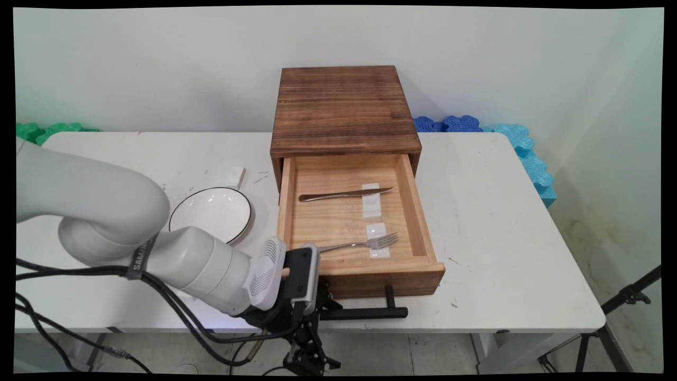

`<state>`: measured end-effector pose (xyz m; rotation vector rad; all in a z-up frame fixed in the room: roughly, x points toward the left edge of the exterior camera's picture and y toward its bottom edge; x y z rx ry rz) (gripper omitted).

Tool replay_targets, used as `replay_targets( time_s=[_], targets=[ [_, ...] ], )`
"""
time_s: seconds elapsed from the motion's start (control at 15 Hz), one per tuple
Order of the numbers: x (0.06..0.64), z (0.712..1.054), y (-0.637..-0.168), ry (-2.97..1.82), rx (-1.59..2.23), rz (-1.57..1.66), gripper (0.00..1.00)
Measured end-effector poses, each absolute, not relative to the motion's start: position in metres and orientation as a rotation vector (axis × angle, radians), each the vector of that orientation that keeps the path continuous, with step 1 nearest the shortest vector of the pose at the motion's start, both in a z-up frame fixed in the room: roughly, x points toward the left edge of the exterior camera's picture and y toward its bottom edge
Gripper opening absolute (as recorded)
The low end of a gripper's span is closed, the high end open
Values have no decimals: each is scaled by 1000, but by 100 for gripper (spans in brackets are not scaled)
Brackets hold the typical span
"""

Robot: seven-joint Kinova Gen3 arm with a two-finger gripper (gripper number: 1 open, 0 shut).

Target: Open the drawer

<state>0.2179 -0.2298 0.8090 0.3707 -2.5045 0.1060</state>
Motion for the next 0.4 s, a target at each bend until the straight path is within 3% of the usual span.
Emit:
replay_targets(
  time_s=[0.4],
  targets=[
    [218, 810, -221, -2496, 354, 112, 100]
  ],
)
